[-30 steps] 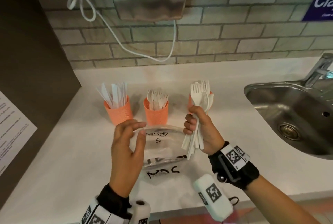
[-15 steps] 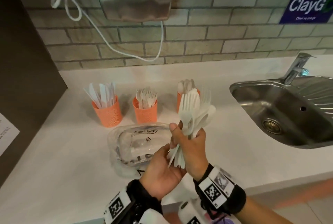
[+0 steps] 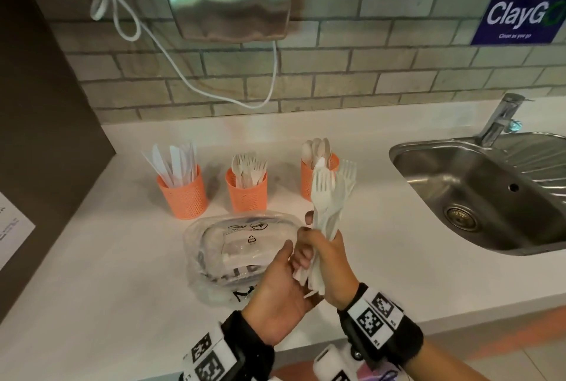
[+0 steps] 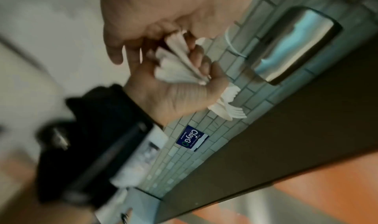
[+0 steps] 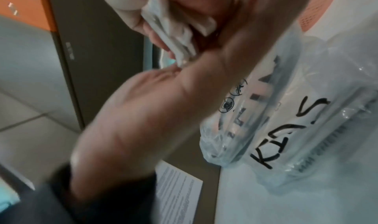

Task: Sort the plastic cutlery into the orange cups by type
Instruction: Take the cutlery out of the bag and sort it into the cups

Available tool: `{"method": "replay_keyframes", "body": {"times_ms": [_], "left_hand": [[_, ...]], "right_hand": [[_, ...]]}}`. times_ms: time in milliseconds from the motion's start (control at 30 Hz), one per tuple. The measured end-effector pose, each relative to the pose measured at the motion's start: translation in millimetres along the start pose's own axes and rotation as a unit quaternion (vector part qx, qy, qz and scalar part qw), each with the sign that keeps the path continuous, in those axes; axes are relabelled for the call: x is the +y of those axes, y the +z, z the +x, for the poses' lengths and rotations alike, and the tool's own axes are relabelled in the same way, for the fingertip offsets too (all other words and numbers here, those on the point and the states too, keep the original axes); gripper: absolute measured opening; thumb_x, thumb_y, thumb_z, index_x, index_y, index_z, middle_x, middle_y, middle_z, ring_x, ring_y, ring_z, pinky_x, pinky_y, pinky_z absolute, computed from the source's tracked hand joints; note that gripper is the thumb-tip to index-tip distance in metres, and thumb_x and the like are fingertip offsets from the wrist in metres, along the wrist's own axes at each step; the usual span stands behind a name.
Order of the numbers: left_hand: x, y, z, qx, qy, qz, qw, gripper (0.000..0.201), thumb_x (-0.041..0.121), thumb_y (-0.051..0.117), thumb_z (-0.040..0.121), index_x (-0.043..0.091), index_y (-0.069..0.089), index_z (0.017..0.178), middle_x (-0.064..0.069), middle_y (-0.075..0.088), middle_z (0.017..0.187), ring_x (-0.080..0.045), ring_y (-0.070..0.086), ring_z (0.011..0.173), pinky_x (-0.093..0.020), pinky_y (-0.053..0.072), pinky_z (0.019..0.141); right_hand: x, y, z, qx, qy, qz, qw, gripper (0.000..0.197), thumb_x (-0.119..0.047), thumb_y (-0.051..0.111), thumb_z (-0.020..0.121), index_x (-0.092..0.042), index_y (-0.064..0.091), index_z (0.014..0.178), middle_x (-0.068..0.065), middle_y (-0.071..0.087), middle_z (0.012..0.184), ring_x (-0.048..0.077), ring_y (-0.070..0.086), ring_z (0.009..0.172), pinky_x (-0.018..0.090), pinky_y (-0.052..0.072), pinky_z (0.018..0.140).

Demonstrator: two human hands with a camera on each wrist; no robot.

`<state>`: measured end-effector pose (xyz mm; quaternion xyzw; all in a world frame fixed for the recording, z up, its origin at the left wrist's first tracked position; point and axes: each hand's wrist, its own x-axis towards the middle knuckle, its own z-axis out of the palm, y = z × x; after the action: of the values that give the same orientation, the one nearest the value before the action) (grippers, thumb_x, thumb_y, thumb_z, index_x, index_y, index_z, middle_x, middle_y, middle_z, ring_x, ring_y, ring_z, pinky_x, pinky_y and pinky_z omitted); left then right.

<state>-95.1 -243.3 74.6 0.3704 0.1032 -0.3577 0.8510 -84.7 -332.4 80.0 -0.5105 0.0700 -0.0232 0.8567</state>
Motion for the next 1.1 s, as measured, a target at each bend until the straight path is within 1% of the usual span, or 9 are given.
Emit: {"method": "replay_keyframes", "body": {"times_ms": [67, 167, 267, 400, 533, 667, 800, 967, 1100], "left_hand": [[5.2, -3.0, -1.3, 0.024, 0.050, 0.127, 0.990, 0.036, 0.033, 0.035, 0.098, 0.012, 0.057, 0.080, -0.002, 0.060, 0.071, -0.015, 0.057, 0.077, -0.033, 0.046, 0.084], [16.6, -9.9, -3.0, 0.054, 0.143, 0.299, 0.942, 0.028, 0.020, 0.040, 0.097, 0.009, 0.065, 0.093, -0.012, 0.069, 0.087, -0.020, 0.062, 0.083, -0.034, 0.048, 0.084], [29.5, -8.9, -4.1, 0.087, 0.240, 0.370, 0.893, 0.015, 0.014, 0.052, 0.092, 0.019, 0.065, 0.099, -0.008, 0.067, 0.102, -0.010, 0.064, 0.082, -0.019, 0.050, 0.072], [35.0, 1.3, -0.2, 0.095, 0.293, 0.395, 0.866, 0.007, 0.016, 0.060, 0.088, 0.020, 0.064, 0.092, -0.002, 0.066, 0.086, -0.004, 0.060, 0.062, -0.014, 0.047, 0.057], [33.9, 10.9, 0.9, 0.084, 0.309, 0.350, 0.880, 0.016, 0.019, 0.052, 0.092, 0.008, 0.060, 0.083, 0.007, 0.061, 0.063, -0.006, 0.056, 0.051, -0.016, 0.044, 0.050], [34.7, 9.3, -0.3, 0.095, 0.316, 0.325, 0.886, 0.022, 0.019, 0.051, 0.092, 0.004, 0.067, 0.090, -0.002, 0.061, 0.067, -0.005, 0.053, 0.054, -0.017, 0.046, 0.049], [43.5, 4.8, -0.7, 0.109, 0.277, 0.278, 0.913, 0.024, 0.016, 0.049, 0.094, 0.011, 0.070, 0.082, -0.001, 0.066, 0.070, -0.008, 0.054, 0.054, -0.018, 0.047, 0.049], [54.6, 2.9, 0.7, 0.143, 0.337, 0.286, 0.885, 0.026, 0.016, 0.043, 0.096, 0.013, 0.067, 0.086, 0.002, 0.071, 0.069, -0.005, 0.056, 0.053, -0.017, 0.046, 0.045], [44.3, 6.0, 0.8, 0.115, 0.297, 0.332, 0.888, 0.018, 0.015, 0.047, 0.095, 0.007, 0.063, 0.092, 0.000, 0.065, 0.071, -0.007, 0.054, 0.051, -0.018, 0.043, 0.042]], "right_hand": [[-6.9, -7.8, 0.8, -0.066, 0.052, 0.069, 0.994, 0.026, -0.009, 0.058, 0.058, -0.011, 0.043, 0.079, -0.002, 0.032, 0.037, 0.010, 0.031, 0.029, 0.019, 0.034, 0.037], [-6.2, -26.5, 0.1, -0.137, 0.138, 0.097, 0.976, 0.030, -0.013, 0.061, 0.055, -0.012, 0.047, 0.081, -0.003, 0.034, 0.038, 0.008, 0.032, 0.029, 0.019, 0.037, 0.037], [-1.6, -40.8, -2.7, -0.189, 0.189, 0.113, 0.957, 0.036, -0.010, 0.070, 0.051, -0.013, 0.046, 0.078, -0.004, 0.037, 0.040, 0.007, 0.034, 0.031, 0.020, 0.039, 0.037], [4.2, -47.1, -6.0, -0.239, 0.205, 0.106, 0.943, 0.037, -0.009, 0.067, 0.055, -0.015, 0.042, 0.082, -0.005, 0.042, 0.042, 0.007, 0.038, 0.034, 0.019, 0.040, 0.038], [9.4, -45.2, -9.4, -0.224, 0.172, 0.002, 0.959, 0.026, -0.010, 0.054, 0.057, -0.013, 0.044, 0.080, -0.002, 0.041, 0.045, 0.009, 0.037, 0.034, 0.017, 0.036, 0.036], [16.2, -47.8, -11.1, -0.187, 0.086, -0.156, 0.966, 0.025, -0.019, 0.057, 0.061, -0.010, 0.047, 0.082, -0.004, 0.040, 0.047, 0.010, 0.035, 0.036, 0.020, 0.034, 0.039], [17.4, -50.6, -15.2, -0.180, 0.102, -0.097, 0.974, 0.028, -0.025, 0.060, 0.066, -0.008, 0.049, 0.085, 0.000, 0.040, 0.046, 0.009, 0.035, 0.033, 0.018, 0.032, 0.037], [12.2, -52.5, -14.6, -0.190, 0.165, 0.041, 0.967, 0.029, -0.021, 0.059, 0.065, -0.009, 0.042, 0.085, 0.003, 0.048, 0.046, 0.009, 0.035, 0.029, 0.017, 0.032, 0.034], [10.0, -50.7, -14.1, -0.204, 0.177, 0.045, 0.962, 0.026, -0.018, 0.059, 0.065, -0.006, 0.045, 0.083, 0.001, 0.048, 0.046, 0.007, 0.036, 0.029, 0.016, 0.033, 0.033]]}}
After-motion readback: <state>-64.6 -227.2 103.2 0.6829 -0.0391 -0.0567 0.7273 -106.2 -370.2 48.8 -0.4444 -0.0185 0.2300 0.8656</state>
